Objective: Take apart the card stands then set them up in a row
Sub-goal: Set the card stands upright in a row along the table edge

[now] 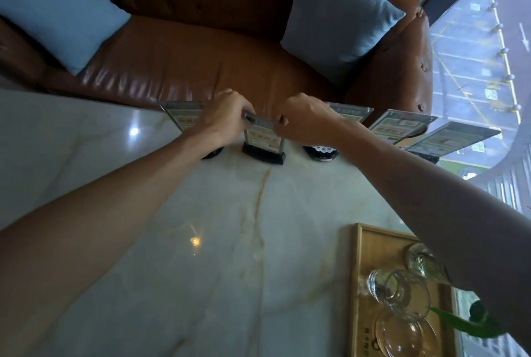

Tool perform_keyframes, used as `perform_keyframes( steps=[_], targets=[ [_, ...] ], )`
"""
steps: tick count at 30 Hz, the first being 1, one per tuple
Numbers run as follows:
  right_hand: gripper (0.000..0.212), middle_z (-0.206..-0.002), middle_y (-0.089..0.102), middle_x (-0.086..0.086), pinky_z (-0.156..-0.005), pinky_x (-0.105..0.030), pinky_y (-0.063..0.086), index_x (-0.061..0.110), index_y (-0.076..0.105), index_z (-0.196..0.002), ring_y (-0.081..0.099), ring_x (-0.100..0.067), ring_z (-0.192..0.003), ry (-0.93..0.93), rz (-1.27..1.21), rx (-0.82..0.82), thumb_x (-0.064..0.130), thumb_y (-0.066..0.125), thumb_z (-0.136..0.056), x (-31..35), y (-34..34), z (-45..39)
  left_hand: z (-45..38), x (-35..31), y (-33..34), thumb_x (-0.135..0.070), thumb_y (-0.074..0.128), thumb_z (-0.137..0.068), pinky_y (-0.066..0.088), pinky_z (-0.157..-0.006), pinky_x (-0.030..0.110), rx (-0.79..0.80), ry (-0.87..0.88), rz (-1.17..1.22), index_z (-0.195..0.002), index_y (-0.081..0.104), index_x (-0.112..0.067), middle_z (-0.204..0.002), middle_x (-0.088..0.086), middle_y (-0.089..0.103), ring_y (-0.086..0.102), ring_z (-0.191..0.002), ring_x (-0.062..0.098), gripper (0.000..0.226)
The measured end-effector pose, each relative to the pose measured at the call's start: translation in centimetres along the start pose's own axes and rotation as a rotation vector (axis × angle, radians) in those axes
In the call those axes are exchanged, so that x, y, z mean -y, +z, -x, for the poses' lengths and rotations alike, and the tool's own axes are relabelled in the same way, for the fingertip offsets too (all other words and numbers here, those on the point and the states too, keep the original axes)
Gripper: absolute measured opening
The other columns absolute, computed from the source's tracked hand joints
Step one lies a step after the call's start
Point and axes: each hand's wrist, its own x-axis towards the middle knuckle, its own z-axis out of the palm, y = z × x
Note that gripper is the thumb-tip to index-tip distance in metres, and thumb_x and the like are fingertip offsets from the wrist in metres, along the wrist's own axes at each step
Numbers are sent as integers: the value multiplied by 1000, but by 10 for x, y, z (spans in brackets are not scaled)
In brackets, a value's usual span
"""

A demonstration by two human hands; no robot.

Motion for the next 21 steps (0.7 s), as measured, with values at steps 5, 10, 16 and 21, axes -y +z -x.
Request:
perform_keyframes(
  steps=[5,10,16,21],
  targets=[
    [10,-69,49,9,-53,-25,40,25,53,-82,53,-16,-65,8,-114,51,24,58,-90,10,7,8,3,-5,-1,-9,78,-82,51,-71,35,0,46,87,-95,80,-16,-81,0,70,61,-80,19,15],
    [10,-96,73,0,-81,-29,51,21,77,-90,65,-20,-93,-6,-302,162,21,70,-83,6,10,10,12,-5,2,-12,78,-82,44,-83,26,20,-109,276,-147,42,-15,-98,-4,72,63,-92,12,75],
    [43,-113,67,0,-79,-38,55,27,60,-123,64,-22,-96,61,-254,-142,5,60,-86,-4,14,-10,31,-19,4,-43,78,-77,48,-70,30,147,-181,405,-107,68,-18,-94,1,73,66,-85,13,41],
    [43,-120,61,8,-75,-28,52,27,59,-127,59,-15,-108,-173,3,-60,5,61,-90,4,22,-22,37,-25,16,-35,75,-76,34,-49,26,64,-187,342,-61,61,-20,-49,-10,58,57,-53,7,25]
  ],
)
